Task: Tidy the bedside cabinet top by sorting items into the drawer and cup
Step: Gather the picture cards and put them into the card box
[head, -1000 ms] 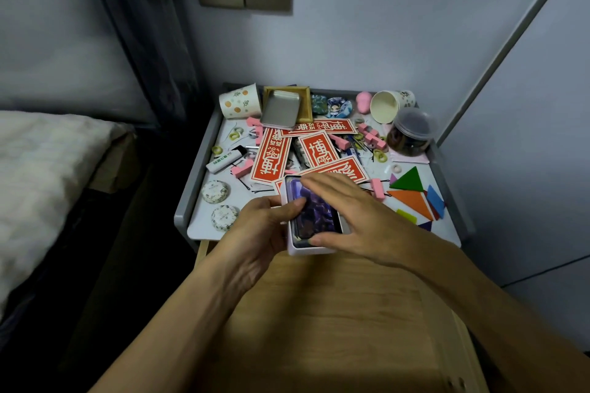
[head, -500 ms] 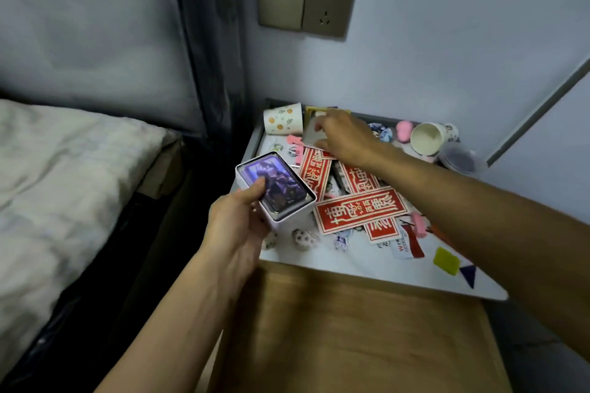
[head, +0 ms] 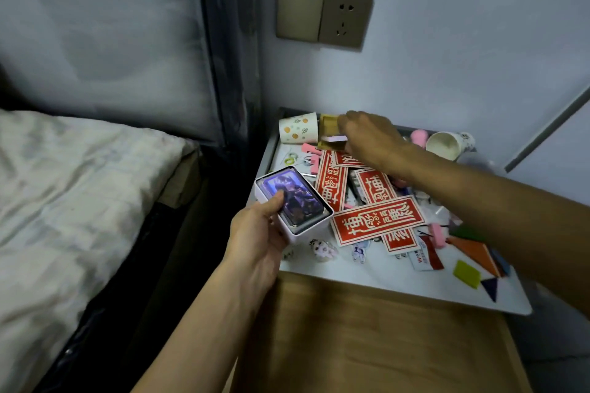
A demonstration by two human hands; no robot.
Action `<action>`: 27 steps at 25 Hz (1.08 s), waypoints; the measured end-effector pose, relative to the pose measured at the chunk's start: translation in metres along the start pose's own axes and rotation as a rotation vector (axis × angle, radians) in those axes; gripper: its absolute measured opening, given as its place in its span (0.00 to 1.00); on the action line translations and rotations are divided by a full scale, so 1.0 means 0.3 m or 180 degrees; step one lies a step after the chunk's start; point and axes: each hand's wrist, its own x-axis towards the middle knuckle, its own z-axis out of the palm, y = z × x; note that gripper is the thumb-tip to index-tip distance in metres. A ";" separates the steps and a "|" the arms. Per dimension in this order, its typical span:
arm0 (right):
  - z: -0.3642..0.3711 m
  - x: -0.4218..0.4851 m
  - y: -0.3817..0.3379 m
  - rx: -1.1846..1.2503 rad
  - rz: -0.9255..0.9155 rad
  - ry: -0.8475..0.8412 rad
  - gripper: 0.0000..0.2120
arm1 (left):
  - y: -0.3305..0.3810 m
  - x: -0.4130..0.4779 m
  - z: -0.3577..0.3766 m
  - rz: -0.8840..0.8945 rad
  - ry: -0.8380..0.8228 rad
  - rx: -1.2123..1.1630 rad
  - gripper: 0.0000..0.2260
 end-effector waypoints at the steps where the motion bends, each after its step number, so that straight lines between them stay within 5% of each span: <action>1: -0.043 -0.049 0.005 0.0113 0.0028 0.0151 0.08 | -0.012 -0.004 0.010 -0.0022 -0.0004 0.0019 0.13; 5: -0.163 -0.322 0.016 0.1070 0.0542 0.0948 0.07 | -0.072 -0.032 0.052 -0.0070 -0.0199 0.0138 0.14; 9: -0.184 -0.573 -0.041 0.4374 0.1358 0.1122 0.22 | -0.158 -0.050 0.076 -0.0052 -0.0440 0.0308 0.14; 12: -0.109 -0.666 -0.065 0.5573 0.1723 0.0911 0.28 | -0.227 -0.065 0.084 -0.0001 -0.0552 0.0515 0.11; 16: -0.023 -0.706 -0.092 0.5362 0.2324 0.0405 0.19 | -0.279 -0.057 0.087 0.0041 -0.0547 0.0667 0.12; 21: 0.008 -0.726 -0.100 0.3860 0.2105 -0.0097 0.37 | -0.302 -0.047 0.096 0.0046 -0.0677 0.0655 0.14; 24: 0.014 -0.727 -0.114 0.2792 0.1844 -0.0048 0.38 | -0.314 -0.050 0.100 0.0036 -0.0698 0.0563 0.15; 27: 0.013 -0.731 -0.127 0.2597 0.1776 0.0100 0.35 | -0.323 -0.064 0.106 0.0081 -0.0836 0.0553 0.14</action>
